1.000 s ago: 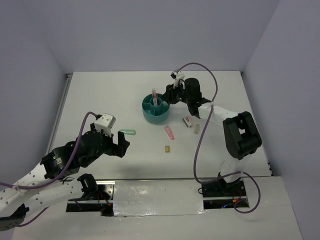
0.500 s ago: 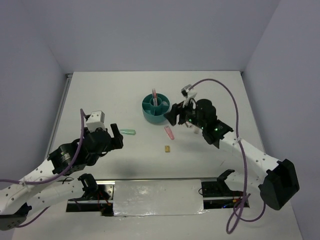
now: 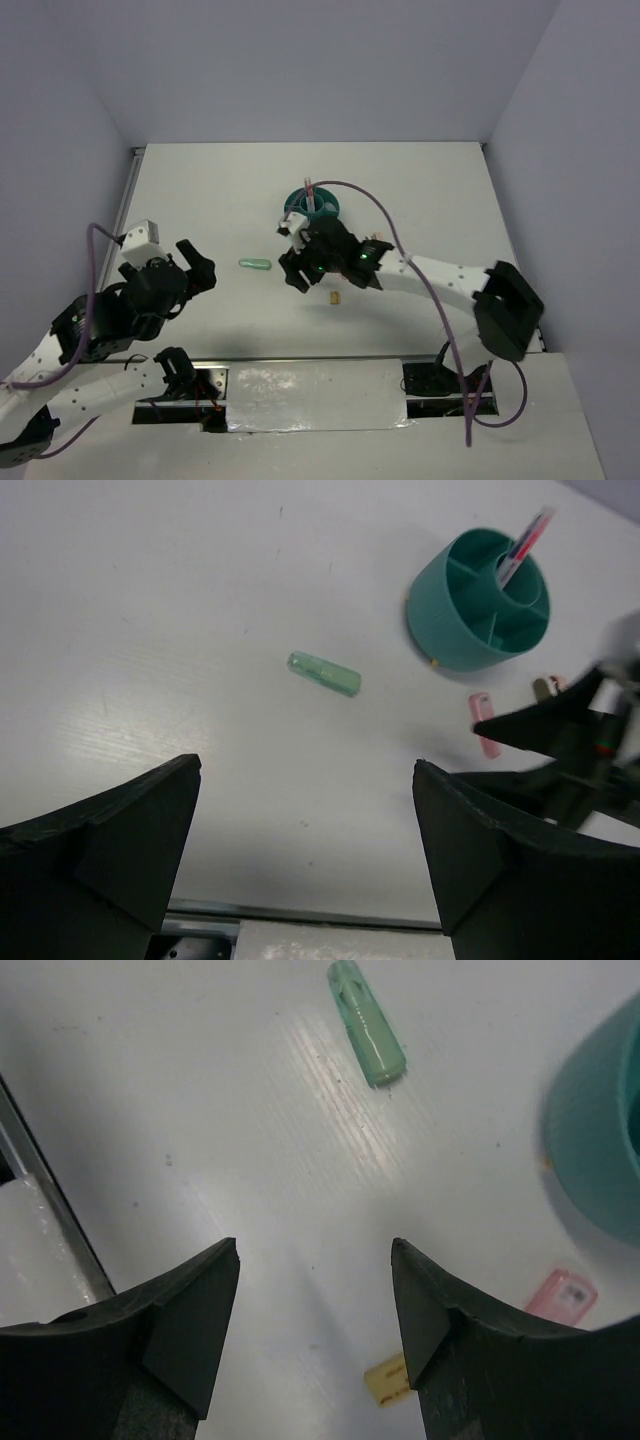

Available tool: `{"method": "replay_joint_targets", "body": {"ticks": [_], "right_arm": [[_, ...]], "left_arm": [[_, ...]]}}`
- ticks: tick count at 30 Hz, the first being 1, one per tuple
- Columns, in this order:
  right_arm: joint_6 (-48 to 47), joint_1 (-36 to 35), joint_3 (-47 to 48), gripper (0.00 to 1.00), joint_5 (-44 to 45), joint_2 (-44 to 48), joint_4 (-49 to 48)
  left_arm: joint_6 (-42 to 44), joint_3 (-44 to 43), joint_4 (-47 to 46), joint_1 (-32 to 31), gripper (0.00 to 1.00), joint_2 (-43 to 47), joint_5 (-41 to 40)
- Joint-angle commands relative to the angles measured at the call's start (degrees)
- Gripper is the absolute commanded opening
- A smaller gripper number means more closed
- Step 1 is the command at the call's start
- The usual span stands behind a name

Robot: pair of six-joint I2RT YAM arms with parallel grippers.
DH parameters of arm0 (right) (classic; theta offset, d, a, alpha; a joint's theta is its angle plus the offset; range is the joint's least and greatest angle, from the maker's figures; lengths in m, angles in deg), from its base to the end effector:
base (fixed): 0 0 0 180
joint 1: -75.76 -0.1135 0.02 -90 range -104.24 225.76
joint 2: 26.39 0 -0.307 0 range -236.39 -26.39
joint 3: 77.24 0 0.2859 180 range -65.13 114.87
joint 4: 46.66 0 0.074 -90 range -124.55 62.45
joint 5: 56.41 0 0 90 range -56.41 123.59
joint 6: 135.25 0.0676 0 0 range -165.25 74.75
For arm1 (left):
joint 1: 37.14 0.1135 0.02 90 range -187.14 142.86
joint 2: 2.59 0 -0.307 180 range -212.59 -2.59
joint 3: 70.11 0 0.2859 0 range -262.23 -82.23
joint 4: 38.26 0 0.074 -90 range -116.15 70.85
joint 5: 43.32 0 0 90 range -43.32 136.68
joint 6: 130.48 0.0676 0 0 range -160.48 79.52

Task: Sort the stationery into containers
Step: Pick up the stationery from the center of the board.

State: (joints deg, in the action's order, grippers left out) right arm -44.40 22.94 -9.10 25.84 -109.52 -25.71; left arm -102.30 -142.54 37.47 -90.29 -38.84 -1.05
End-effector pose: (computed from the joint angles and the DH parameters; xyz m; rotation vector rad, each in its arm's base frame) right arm 0.2185 0.3032 0.2616 -1.0661 2.0081 0.6606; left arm 0.0972 -0.0463 0.3877 -0.5626 1.9481 -0.3165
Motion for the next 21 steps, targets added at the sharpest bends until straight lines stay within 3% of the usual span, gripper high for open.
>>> {"method": "replay_joint_targets", "body": {"ticks": [1,4,6,9,15,21], "right_arm": [[-7.68,-1.23,12.91,0.70,-1.74,-12.69,2.40],[-11.02,-1.15,25.73,0.69,-1.31,-24.39,9.42],[-12.09,-1.23,35.05,0.69,0.96,-29.69,14.70],[-14.19,-1.24,42.38,0.69,1.95,-37.26,17.78],[-18.68,-0.88,50.92,0.68,-0.25,-46.41,23.85],[-18.68,-0.88,50.76,0.67,-3.33,-49.75,23.94]], "left_arm": [[9.93,-2.18,-3.47,0.23,0.99,3.89,-2.89],[12.95,0.88,-4.47,0.23,0.99,7.14,-5.70],[9.56,3.00,-3.07,0.23,0.99,9.25,-10.45],[9.52,3.18,-2.70,0.23,0.99,10.76,-10.72],[12.34,4.68,-5.79,0.15,0.99,11.65,-8.70],[14.00,4.94,-7.18,0.23,0.99,9.71,-7.74]]}}
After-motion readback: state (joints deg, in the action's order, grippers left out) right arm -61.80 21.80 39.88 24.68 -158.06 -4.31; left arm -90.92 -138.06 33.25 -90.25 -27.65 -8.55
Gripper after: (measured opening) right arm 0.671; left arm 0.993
